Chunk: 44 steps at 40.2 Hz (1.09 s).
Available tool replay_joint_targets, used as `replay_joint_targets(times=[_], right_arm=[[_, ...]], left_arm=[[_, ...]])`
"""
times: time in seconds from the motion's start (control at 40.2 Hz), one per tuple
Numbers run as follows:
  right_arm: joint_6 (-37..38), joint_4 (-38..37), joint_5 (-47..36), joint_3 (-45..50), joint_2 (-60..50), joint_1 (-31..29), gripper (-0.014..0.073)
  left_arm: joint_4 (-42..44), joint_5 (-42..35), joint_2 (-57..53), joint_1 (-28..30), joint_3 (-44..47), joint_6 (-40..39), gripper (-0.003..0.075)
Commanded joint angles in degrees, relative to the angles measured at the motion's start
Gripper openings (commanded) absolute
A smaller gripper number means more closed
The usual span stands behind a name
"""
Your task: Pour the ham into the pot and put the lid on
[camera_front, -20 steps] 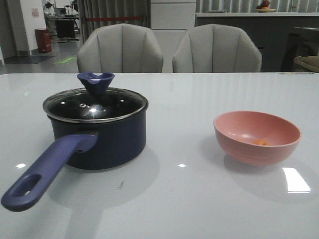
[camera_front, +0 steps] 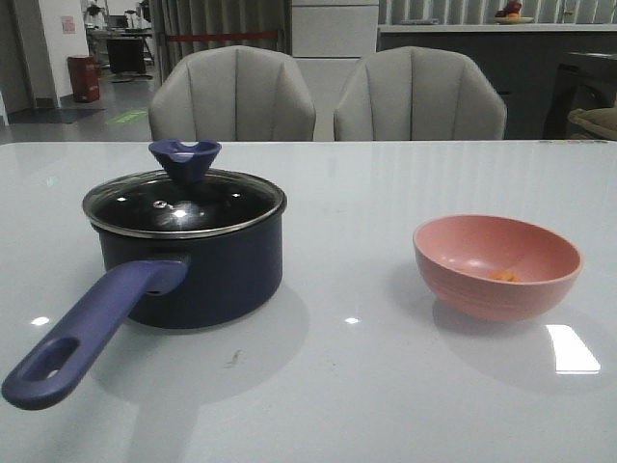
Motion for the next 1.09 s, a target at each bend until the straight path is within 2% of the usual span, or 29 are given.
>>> replay_joint_targets(times=[0.0, 0.249, 0.348, 0.498, 0.572, 0.672, 0.896, 0.995, 1.07], right_arm=[[-0.16, -0.68, -4.18, -0.3, -1.17, -0.23, 0.0145], [-0.16, -0.68, -4.18, -0.3, -1.17, -0.23, 0.0145], [-0.16, -0.68, -4.18, -0.3, -1.17, -0.23, 0.0145], [-0.16, -0.68, -4.18, -0.25, -1.17, -0.23, 0.0145], [-0.16, -0.68, -4.18, -0.25, -1.17, -0.23, 0.0145], [-0.16, -0.68, -4.18, -0.25, -1.17, -0.23, 0.0145], [-0.16, -0.68, -4.18, -0.25, -1.17, -0.23, 0.0145], [-0.16, -0.68, -4.18, -0.25, -1.17, -0.23, 0.0145], [-0.16, -0.68, -4.18, -0.25, -1.17, -0.23, 0.0145]], left_arm=[[-0.24, -4.77, -1.09, 0.13, 1.19, -0.36, 0.0119], [-0.24, -6.13, -1.09, 0.13, 1.19, -0.36, 0.0119], [-0.24, -10.05, -1.09, 0.13, 1.19, -0.36, 0.0119], [-2.63, -21.07, -1.09, 0.13, 0.79, -0.36, 0.0119], [-3.34, -22.44, -0.95, 0.13, -0.79, -0.36, 0.0119], [-3.34, -17.75, 0.23, 0.13, -5.51, -0.36, 0.0119], [-1.44, 3.28, 11.98, 0.13, -19.18, -0.36, 0.0119], [-1.44, 7.81, 17.61, 0.13, -22.25, -0.36, 0.0119], [-1.44, 8.45, 20.34, 0.13, -22.49, -0.36, 0.0119]])
